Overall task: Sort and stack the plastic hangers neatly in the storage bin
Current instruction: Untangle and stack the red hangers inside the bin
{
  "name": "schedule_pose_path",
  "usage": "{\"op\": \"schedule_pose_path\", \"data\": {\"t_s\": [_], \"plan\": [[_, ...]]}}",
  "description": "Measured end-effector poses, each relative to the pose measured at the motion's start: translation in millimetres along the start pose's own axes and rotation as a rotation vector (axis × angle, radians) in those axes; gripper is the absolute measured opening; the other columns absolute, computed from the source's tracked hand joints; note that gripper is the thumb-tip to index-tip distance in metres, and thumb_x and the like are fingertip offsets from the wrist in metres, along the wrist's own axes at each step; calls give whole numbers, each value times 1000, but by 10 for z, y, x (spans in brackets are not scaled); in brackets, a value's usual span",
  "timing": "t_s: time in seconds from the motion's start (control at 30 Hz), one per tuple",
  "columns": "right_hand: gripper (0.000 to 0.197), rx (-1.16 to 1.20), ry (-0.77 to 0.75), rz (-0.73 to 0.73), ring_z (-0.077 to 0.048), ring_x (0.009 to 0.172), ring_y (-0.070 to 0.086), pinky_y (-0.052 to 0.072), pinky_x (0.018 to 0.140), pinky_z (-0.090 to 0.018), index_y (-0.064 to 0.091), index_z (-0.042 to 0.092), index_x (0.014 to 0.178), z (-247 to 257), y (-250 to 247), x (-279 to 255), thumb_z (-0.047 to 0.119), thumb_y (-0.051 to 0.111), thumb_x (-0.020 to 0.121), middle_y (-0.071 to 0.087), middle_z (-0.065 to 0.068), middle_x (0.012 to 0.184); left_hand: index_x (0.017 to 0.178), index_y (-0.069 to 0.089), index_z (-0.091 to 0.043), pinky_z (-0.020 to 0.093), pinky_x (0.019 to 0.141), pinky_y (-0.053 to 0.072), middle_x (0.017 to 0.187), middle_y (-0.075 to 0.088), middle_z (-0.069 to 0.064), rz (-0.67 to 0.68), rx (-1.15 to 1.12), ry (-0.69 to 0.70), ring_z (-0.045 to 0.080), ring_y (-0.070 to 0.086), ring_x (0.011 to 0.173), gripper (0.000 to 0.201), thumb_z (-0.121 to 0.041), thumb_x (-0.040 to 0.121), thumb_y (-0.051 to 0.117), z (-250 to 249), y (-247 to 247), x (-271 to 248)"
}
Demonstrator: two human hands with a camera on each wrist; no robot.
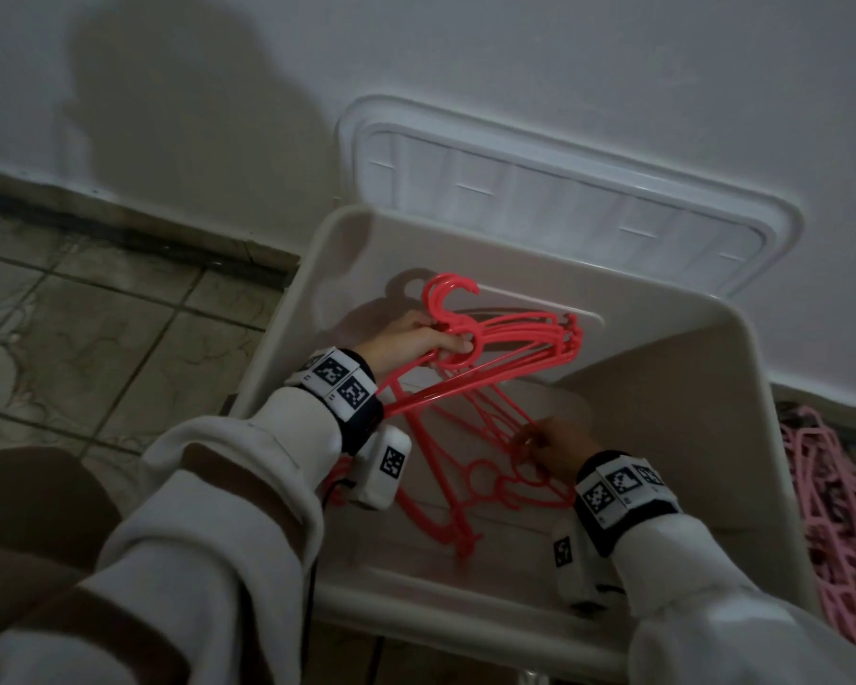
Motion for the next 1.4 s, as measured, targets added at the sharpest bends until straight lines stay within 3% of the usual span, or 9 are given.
{"op": "schedule_pose_path", "data": {"t_s": [0.13,0.27,0.4,0.5,0.6,0.7,0.9,1.17,1.4], "plan": [[22,83,-11,0,7,33,50,44,48,-8,65,10,104,-20,21,11,1,50,90,71,-15,91,76,65,-20,18,59,38,56,62,-16,12,-1,7,-5,55,50,12,-10,81,66,6,11,11],[29,164,1,7,4,31,47,40,40,-7,60,11,110,22,35,-10,-4,45,90,62,4,71,75,65,-20,20,60,38,59,62,-14,15,6,4,-3,54,51,13,-9,81,66,9,15,5],[16,137,40,30,-5,54,56,41,51,-11,65,22,90,-5,2,-2,8,65,82,61,8,62,74,65,-21,19,59,39,64,61,-11,-7,40,0,2,52,58,13,-10,81,66,23,4,3],[14,145,96,1,-2,43,54,44,52,-15,67,22,66,-53,-54,-13,16,79,70,57,12,39,72,64,-21,21,61,38,54,58,-16,4,53,1,7,49,60,14,-10,81,65,33,16,3],[28,212,166,-82,-4,36,52,45,46,-17,63,16,51,-99,-92,-14,30,79,70,57,6,38,74,64,-17,20,60,37,54,54,-13,17,48,-7,9,45,60,11,-9,82,64,42,30,-12],[36,309,204,-107,-6,31,52,49,48,-23,64,6,58,-86,-103,-42,37,75,74,59,-3,44,73,63,-17,20,62,37,63,53,-1,16,49,-19,11,45,63,13,-8,82,64,46,30,-26],[30,334,169,-36,-1,29,49,33,32,-13,54,14,65,-76,-159,-114,34,65,84,59,0,53,68,66,-23,25,70,39,72,57,7,1,20,-8,16,51,70,22,-5,81,64,31,22,-28],[18,472,80,19,0,31,50,36,33,-11,55,11,69,-55,-205,-294,10,65,84,57,6,37,92,69,-4,38,84,38,93,57,19,-10,-46,-3,27,51,88,16,-10,77,69,-6,17,-54],[22,683,-16,-227,4,35,54,36,34,-7,51,5,69,-66,-379,-449,-12,57,83,57,9,36,72,62,-19,11,46,40,52,57,-10,-74,-205,13,0,49,46,18,-3,82,63,17,-42,-70]]}}
Point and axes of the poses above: each hand's wrist, its own x-axis towards the middle knuckle, its own y-axis out of the palm, z = x × y, the point moved 5 cm from there along x, towards the middle knuckle
